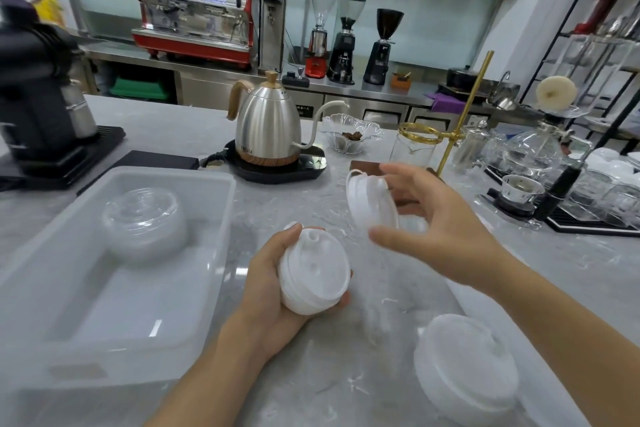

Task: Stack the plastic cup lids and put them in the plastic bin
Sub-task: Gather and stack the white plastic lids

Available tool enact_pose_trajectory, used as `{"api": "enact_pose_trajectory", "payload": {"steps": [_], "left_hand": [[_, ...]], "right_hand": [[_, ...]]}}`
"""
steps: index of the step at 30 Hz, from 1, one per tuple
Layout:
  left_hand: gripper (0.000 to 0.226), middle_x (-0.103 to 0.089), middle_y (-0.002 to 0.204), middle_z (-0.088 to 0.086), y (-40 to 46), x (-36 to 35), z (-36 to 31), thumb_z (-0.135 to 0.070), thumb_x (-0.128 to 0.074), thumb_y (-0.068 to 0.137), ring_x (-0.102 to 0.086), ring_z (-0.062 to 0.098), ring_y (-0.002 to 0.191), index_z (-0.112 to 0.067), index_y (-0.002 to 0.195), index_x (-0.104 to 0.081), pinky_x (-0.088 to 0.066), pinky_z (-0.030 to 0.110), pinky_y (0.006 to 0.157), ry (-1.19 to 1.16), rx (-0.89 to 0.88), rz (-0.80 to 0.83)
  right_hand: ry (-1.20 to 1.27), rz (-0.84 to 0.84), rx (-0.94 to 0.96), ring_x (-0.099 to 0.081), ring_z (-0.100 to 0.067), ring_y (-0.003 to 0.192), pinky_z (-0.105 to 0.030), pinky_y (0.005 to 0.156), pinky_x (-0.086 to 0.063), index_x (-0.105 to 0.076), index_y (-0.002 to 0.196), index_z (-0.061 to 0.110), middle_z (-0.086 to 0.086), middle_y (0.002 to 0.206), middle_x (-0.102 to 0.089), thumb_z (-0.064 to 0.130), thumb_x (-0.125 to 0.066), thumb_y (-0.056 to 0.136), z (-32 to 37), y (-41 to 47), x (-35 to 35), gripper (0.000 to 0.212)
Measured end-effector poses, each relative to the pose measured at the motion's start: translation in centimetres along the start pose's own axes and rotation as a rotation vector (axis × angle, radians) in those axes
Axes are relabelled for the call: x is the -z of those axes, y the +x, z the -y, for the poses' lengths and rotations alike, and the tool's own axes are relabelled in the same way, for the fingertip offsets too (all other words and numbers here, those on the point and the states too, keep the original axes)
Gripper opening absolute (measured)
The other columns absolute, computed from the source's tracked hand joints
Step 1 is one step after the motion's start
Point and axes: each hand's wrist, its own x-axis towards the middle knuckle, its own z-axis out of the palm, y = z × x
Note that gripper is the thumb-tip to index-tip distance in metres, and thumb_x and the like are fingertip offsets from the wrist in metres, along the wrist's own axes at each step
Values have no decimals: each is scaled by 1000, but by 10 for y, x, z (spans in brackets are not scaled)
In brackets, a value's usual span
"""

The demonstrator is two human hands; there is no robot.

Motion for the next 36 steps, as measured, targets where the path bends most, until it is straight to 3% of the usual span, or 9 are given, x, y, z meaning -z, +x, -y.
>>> {"api": "enact_pose_trajectory", "payload": {"steps": [5, 10, 12, 15, 17, 20, 27, 32, 36], "left_hand": [[49, -73, 107, 19, -1, 2, -4, -45, -61, 83, -70, 32, 90, -9, 113, -76, -57, 41, 68, 80, -19, -69], [38, -79, 96, 9, 0, 8, -7, -47, -58, 88, -75, 24, 88, -18, 99, -81, -58, 34, 66, 117, -110, -75], [37, -79, 91, 6, -1, 9, -7, -47, -59, 88, -75, 21, 85, -19, 96, -81, -57, 33, 67, 123, -119, -68], [39, -76, 95, 10, 1, 11, -7, -45, -59, 92, -71, 24, 93, -12, 102, -77, -53, 39, 81, 85, -124, -66], [42, -73, 99, 12, 2, 11, -6, -45, -59, 93, -68, 26, 98, -8, 108, -74, -50, 43, 91, 66, -124, -40], [49, -71, 106, 15, 2, 12, -5, -50, -59, 92, -67, 28, 103, -8, 113, -72, -46, 46, 98, 47, -92, 10], [58, -59, 117, 20, -4, 7, -6, -54, -60, 91, -53, 37, 113, -8, 126, -61, -49, 52, 93, -5, -40, 163], [53, -49, 126, 19, -7, 8, -6, -34, -74, 85, -52, 36, 112, -15, 130, -55, -56, 52, 83, -14, -55, 264], [56, -59, 121, 18, -6, 11, -3, -18, -80, 74, -55, 37, 112, -17, 126, -60, -50, 55, 91, 12, -87, 239]], "right_hand": [[-74, 140, 194, -43, 7, 130, -12, 100, -40, -34, 146, 43, 33, 139, -44, 33, -81, 73, 28, -25, -36, 87], [-72, 187, 182, -30, 10, 139, -24, 114, -33, -36, 146, 39, 29, 149, -36, 10, -74, 80, 24, -24, -66, 82], [-56, 174, 174, -22, 14, 141, -20, 115, -27, -38, 144, 40, 25, 153, -32, 5, -72, 80, 21, -24, -73, 81], [-1, 150, 165, -17, 16, 141, -3, 110, -19, -43, 137, 51, 25, 154, -30, 12, -76, 79, 17, -27, -82, 77], [65, 105, 151, -25, 12, 141, -8, 111, -24, -48, 133, 51, 28, 148, -37, 23, -80, 79, 18, -29, -87, 69], [132, 8, 155, -41, 3, 134, -16, 110, -34, -53, 131, 43, 23, 137, -51, 22, -80, 80, 16, -31, -92, 62], [204, -2, 47, -42, 19, 125, -4, 97, -38, -33, 137, 56, 42, 131, -47, 28, -86, 70, 5, -40, -97, 89], [185, -66, 5, -39, 26, 121, -3, 91, -40, -30, 140, 52, 46, 131, -46, 40, -88, 63, 6, -43, -100, 97], [181, -112, 4, -42, 28, 116, 8, 86, -30, -34, 125, 63, 50, 126, -46, 38, -89, 62, 7, -44, -103, 87]]}}
